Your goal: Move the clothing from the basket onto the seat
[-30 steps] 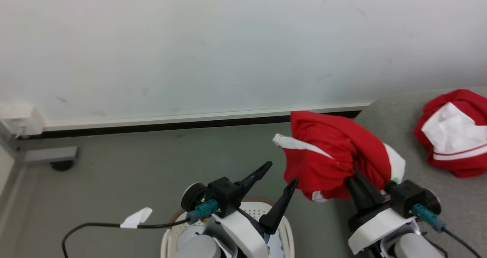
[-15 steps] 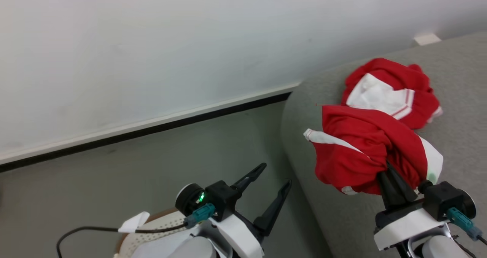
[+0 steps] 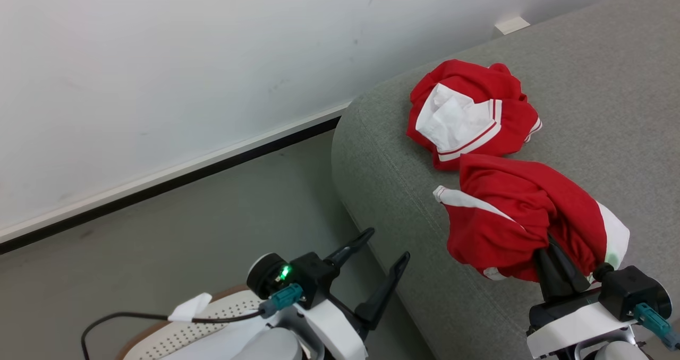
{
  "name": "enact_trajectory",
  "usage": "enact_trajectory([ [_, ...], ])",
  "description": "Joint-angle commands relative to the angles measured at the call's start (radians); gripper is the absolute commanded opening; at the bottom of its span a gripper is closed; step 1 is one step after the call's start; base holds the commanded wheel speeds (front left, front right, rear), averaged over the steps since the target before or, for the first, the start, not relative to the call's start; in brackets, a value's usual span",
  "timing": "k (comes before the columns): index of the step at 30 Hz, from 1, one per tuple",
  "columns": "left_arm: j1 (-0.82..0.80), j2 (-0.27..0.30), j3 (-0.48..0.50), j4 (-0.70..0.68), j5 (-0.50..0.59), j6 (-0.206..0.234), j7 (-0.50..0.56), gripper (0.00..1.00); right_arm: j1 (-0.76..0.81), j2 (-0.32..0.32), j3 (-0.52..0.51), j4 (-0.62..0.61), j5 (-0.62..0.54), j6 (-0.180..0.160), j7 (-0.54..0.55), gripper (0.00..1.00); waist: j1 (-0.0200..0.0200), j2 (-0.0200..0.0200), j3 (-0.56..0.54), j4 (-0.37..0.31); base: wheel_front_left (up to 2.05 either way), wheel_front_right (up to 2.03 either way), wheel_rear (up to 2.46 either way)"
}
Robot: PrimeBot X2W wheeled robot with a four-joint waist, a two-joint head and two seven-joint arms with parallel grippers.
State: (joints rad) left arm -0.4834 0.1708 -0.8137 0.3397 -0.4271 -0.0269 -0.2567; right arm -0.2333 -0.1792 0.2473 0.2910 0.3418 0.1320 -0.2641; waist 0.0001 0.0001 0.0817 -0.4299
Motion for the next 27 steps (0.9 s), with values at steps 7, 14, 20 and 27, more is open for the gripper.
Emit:
enact_trajectory([
  [7,-0.008,0.004,-0.001,0.01,0.021,-0.008,-0.007,1.0,0.011,0.002,-0.018,-0.016,-0.013,-0.002,0.0,0.0,-0.0001,-0.0001,0.012,-0.003,0.0,0.0,0.0],
  [14,-0.021,0.013,-0.005,0.001,0.025,-0.013,-0.007,1.0,-0.034,-0.031,-0.067,-0.047,-0.012,-0.003,0.0,0.0,-0.0001,-0.0001,0.055,0.022,0.0,0.0,0.0],
  [20,-0.031,0.026,-0.011,-0.009,0.027,-0.022,-0.007,1.0,-0.111,-0.101,-0.098,-0.025,0.063,-0.003,0.009,0.0,-0.0001,-0.0001,0.1,0.051,0.0,0.0,0.0],
  [27,-0.065,0.054,-0.003,-0.033,0.032,-0.024,0.007,1.0,-0.263,-0.213,-0.099,0.061,0.202,-0.003,0.084,0.0,-0.0001,-0.0001,0.193,0.101,0.0,0.0,0.0],
])
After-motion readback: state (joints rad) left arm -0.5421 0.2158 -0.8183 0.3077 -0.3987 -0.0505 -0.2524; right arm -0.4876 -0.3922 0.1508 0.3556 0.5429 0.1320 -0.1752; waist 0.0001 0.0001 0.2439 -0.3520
